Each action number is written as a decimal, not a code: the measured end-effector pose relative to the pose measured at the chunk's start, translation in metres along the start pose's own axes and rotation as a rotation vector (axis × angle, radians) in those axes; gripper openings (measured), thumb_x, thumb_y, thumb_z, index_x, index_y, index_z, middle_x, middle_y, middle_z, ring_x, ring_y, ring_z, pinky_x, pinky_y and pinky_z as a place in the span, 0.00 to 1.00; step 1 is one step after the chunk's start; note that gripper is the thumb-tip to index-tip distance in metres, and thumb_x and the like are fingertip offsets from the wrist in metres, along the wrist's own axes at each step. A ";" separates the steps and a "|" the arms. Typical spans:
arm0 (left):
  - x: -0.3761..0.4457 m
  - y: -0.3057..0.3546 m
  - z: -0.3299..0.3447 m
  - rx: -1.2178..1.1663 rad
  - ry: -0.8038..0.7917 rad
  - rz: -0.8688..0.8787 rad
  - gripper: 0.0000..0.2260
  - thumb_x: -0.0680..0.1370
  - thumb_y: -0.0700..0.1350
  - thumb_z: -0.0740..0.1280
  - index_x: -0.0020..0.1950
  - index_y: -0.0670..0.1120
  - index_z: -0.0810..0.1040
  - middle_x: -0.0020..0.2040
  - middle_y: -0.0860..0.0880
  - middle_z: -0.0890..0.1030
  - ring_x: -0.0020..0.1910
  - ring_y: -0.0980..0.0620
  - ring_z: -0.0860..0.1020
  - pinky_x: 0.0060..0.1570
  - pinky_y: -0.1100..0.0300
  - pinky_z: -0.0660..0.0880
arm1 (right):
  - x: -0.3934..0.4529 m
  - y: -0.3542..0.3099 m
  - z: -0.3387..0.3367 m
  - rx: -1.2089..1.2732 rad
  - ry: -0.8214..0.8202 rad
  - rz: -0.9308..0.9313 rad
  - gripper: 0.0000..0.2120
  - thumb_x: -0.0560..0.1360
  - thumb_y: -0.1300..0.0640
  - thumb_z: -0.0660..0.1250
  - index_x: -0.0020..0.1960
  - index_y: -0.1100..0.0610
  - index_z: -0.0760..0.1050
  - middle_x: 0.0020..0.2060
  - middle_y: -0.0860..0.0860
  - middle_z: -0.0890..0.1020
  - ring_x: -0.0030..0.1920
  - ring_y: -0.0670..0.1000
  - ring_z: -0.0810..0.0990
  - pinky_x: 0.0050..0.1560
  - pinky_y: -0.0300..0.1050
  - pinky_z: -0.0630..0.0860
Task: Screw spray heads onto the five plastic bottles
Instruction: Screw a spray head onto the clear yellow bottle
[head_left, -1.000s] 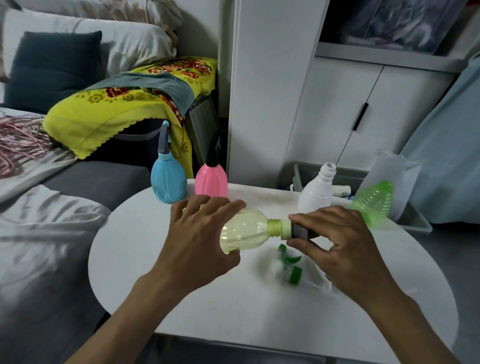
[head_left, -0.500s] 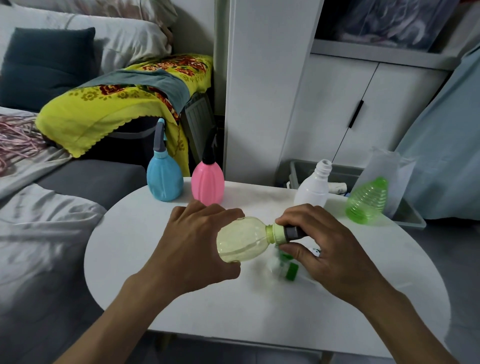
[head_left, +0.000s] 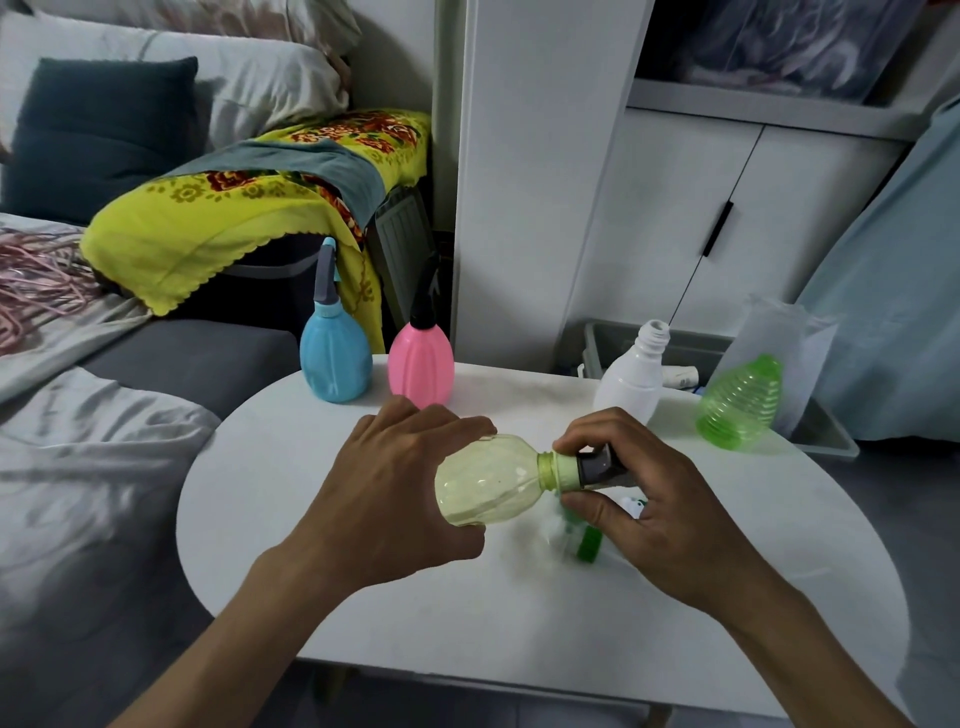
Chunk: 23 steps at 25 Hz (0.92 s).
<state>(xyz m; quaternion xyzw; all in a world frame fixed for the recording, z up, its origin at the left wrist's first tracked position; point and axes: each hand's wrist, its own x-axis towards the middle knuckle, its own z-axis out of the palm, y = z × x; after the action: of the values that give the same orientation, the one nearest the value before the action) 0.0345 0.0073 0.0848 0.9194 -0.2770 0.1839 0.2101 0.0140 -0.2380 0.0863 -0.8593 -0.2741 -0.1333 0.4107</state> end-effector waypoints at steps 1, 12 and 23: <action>0.000 0.000 0.000 -0.005 0.004 0.001 0.34 0.56 0.57 0.79 0.61 0.53 0.79 0.48 0.54 0.83 0.44 0.48 0.77 0.41 0.54 0.77 | -0.001 0.000 0.000 0.025 0.005 0.029 0.17 0.72 0.58 0.72 0.57 0.43 0.73 0.51 0.43 0.79 0.51 0.51 0.80 0.51 0.45 0.79; 0.002 0.012 -0.002 0.110 -0.008 0.016 0.32 0.56 0.54 0.78 0.60 0.50 0.81 0.50 0.51 0.83 0.46 0.43 0.77 0.45 0.49 0.77 | -0.005 0.000 0.002 0.079 0.017 0.128 0.15 0.73 0.44 0.69 0.58 0.40 0.71 0.49 0.38 0.78 0.44 0.43 0.81 0.40 0.30 0.74; 0.001 0.013 0.001 0.180 0.022 0.033 0.33 0.57 0.54 0.77 0.61 0.49 0.80 0.51 0.50 0.83 0.48 0.42 0.77 0.46 0.48 0.76 | -0.001 -0.002 0.003 0.065 0.014 0.128 0.19 0.73 0.43 0.70 0.61 0.37 0.69 0.49 0.41 0.77 0.41 0.47 0.80 0.40 0.36 0.76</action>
<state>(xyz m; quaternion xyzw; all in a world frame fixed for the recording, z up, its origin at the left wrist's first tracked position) 0.0279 -0.0032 0.0881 0.9278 -0.2720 0.2217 0.1266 0.0121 -0.2348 0.0852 -0.8603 -0.2200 -0.1036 0.4480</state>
